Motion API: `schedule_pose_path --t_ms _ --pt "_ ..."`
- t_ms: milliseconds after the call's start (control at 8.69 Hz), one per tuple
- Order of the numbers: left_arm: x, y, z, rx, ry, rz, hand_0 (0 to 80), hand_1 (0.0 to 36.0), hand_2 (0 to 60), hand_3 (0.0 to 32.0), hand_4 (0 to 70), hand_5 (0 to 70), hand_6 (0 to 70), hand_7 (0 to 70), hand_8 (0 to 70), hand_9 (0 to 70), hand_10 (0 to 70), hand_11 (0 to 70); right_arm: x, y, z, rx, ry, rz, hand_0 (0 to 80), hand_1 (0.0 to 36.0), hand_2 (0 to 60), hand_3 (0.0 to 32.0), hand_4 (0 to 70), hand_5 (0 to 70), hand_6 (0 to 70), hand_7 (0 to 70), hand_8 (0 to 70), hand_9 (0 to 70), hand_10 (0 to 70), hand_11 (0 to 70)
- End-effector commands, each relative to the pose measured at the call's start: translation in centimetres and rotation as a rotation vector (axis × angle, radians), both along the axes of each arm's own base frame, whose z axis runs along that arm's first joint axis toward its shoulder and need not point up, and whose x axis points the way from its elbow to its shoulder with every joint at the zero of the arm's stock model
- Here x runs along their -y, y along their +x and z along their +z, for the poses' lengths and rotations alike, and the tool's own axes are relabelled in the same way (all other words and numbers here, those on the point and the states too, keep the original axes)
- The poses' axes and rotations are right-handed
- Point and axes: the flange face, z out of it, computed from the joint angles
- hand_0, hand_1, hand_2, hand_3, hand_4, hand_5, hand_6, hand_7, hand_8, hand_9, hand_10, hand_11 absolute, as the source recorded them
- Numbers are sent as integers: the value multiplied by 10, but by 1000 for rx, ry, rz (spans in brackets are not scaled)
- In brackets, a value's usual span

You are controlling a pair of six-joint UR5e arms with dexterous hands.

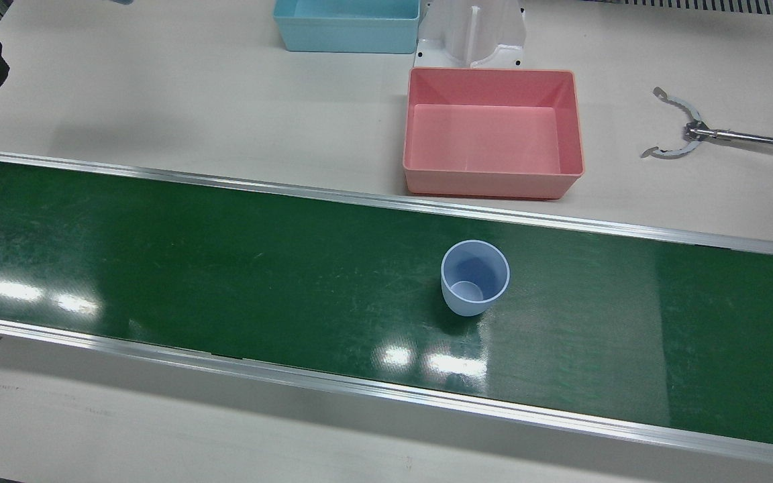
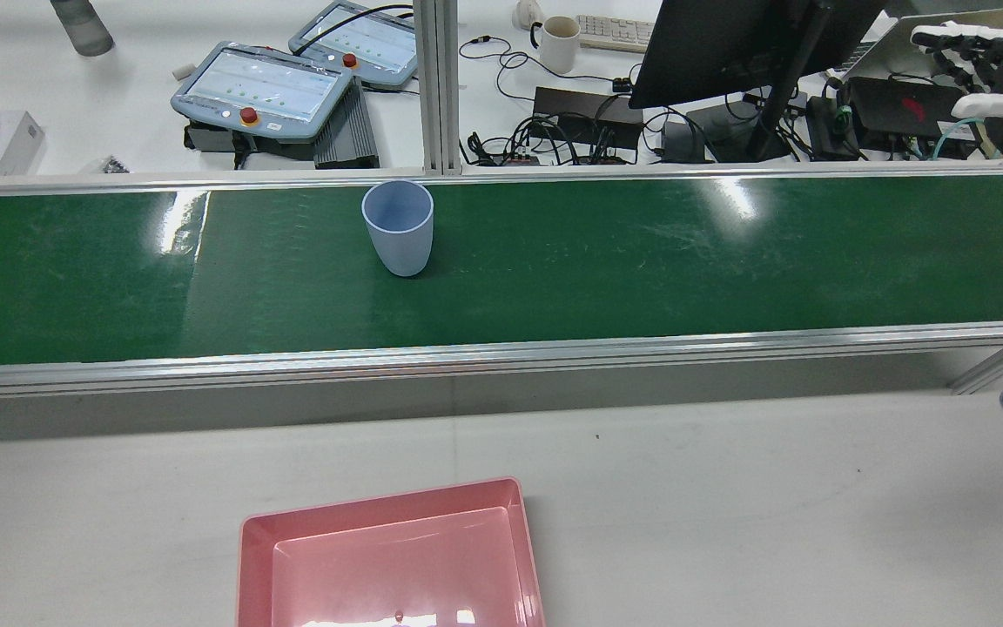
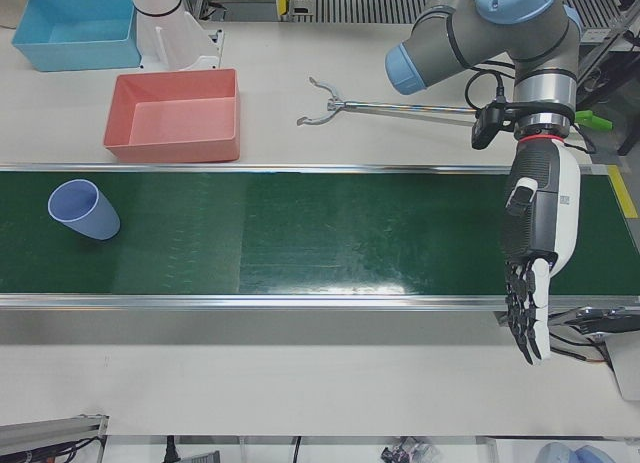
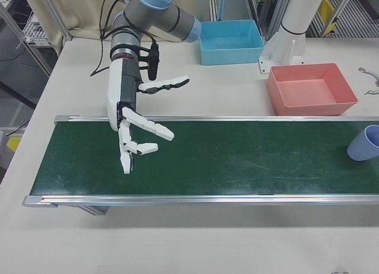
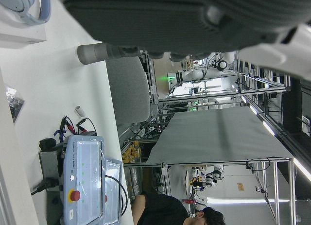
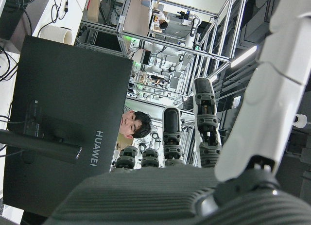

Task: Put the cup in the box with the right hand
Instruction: 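Lower the open right hand back beside the belt edge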

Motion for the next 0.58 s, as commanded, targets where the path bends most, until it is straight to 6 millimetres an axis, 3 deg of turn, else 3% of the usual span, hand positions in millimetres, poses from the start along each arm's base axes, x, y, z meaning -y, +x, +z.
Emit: schedule_pose_path --t_ms 0,115,345,460 --pt "0 0 0 0 0 0 0 0 0 0 0 0 0 0 0 0 0 0 1 -5 2 -4 -6 -12 554 85 0 0 328 47 106 464 13 87 46 82" --pt "0 0 0 0 0 0 0 0 0 0 0 0 0 0 0 0 0 0 1 -9 2 -5 -4 -22 553 84 0 0 335 46 97 413 14 80 44 79" --pt "0 0 0 0 0 0 0 0 0 0 0 0 0 0 0 0 0 0 1 -10 2 -7 -4 -25 548 71 0 0 363 43 95 400 28 97 40 71" --pt "0 0 0 -1 0 0 0 0 0 0 0 0 0 0 0 0 0 0 1 -10 2 -7 -4 -25 543 62 0 0 335 43 78 350 30 91 42 73"
